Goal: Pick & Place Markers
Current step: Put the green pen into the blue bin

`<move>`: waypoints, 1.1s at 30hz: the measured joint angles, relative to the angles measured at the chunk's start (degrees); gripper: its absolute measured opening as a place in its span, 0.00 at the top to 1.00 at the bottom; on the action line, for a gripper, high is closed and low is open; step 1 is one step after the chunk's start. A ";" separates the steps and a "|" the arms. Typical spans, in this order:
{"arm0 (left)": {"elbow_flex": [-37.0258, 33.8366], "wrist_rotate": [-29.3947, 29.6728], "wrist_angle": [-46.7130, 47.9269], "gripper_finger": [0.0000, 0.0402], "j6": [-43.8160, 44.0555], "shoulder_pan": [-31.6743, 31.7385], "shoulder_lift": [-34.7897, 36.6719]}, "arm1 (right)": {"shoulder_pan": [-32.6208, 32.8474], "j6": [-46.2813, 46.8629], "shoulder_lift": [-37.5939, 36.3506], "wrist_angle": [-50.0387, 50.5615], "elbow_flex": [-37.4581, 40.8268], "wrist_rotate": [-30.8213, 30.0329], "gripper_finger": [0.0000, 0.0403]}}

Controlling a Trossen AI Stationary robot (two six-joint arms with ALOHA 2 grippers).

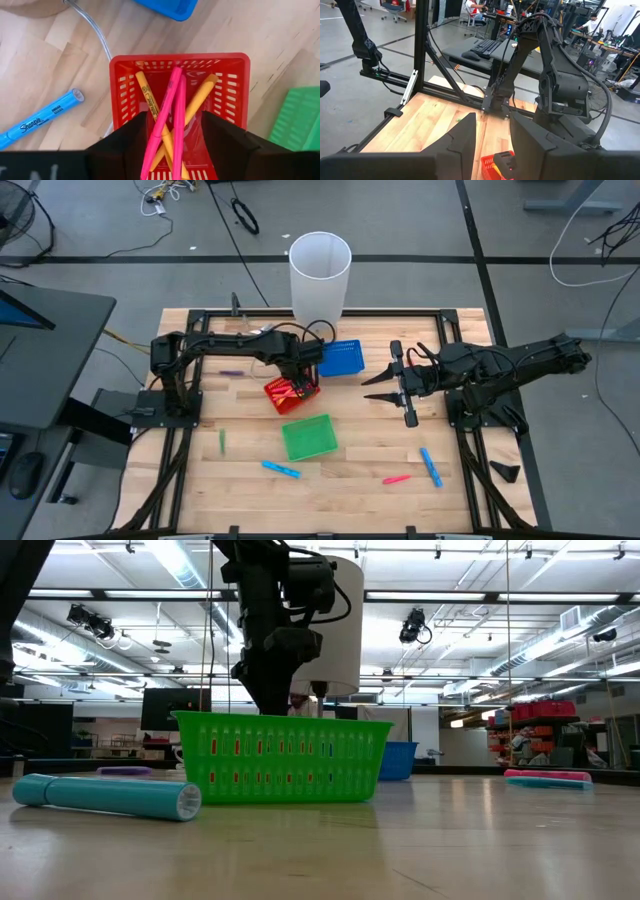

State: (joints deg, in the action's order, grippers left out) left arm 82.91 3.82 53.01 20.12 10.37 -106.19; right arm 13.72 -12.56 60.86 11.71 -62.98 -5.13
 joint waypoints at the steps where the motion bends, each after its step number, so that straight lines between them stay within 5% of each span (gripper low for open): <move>1: 0.00 -0.27 0.00 0.51 0.00 0.00 0.00 | 0.00 0.00 0.00 -0.01 0.00 0.00 0.69; 7: 0.00 -1.89 0.05 0.51 0.76 0.00 0.00 | 0.00 -0.02 0.00 -0.01 0.00 0.00 0.69; 19: -0.04 -6.63 7.15 0.52 19.45 -2.40 0.00 | 0.00 -0.28 0.00 -0.03 0.00 0.00 0.69; 33: -0.04 -2.95 7.45 0.52 51.75 -8.14 0.00 | -0.01 -0.33 0.00 -0.01 0.00 0.00 0.69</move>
State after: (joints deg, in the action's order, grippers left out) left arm 82.87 0.87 60.47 71.86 2.23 -106.19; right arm 13.71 -12.88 60.86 11.70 -62.98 -5.13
